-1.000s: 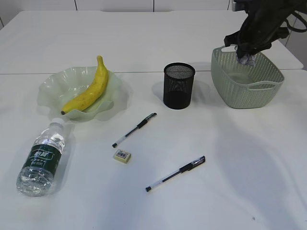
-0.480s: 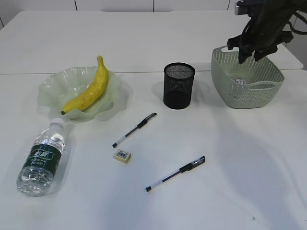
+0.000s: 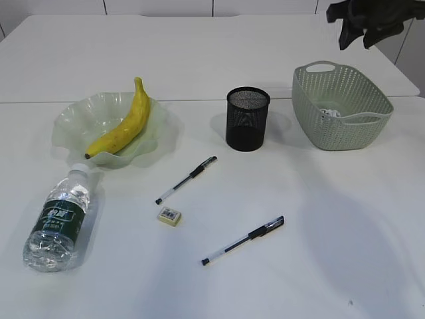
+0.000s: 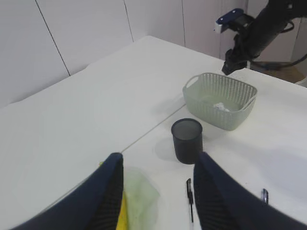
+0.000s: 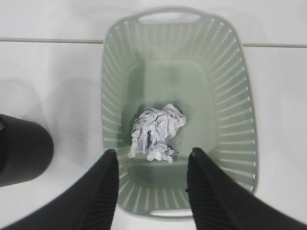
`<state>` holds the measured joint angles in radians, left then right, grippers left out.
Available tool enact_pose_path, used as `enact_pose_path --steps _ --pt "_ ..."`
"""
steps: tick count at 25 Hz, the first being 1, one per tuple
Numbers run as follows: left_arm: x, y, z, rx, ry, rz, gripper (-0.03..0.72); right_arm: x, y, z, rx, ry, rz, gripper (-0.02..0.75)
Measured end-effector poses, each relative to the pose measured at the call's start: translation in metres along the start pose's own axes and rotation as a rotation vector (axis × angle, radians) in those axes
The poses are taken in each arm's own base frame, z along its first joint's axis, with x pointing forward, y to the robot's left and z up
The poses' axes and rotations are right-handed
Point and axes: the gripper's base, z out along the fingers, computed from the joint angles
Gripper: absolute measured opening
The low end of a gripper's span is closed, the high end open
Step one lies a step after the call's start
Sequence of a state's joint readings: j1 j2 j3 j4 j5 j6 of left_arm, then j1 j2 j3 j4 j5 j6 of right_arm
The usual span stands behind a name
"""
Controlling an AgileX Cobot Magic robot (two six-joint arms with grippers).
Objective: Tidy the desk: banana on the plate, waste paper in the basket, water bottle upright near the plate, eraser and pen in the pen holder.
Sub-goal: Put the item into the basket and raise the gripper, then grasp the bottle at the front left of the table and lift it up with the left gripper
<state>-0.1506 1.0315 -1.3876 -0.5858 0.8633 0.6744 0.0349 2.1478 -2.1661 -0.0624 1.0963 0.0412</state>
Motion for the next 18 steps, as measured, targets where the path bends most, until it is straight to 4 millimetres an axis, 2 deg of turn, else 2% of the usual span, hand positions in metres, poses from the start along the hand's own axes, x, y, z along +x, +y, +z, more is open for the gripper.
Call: enact_pose_path --steps 9,18 --pt "0.004 0.007 -0.014 -0.142 0.057 0.069 0.338 0.000 0.001 -0.054 -0.042 -0.009 0.024 0.353" --pt "0.015 0.024 -0.040 -0.428 0.199 0.114 0.338 0.004 0.002 -0.069 -0.060 0.020 0.030 0.353"
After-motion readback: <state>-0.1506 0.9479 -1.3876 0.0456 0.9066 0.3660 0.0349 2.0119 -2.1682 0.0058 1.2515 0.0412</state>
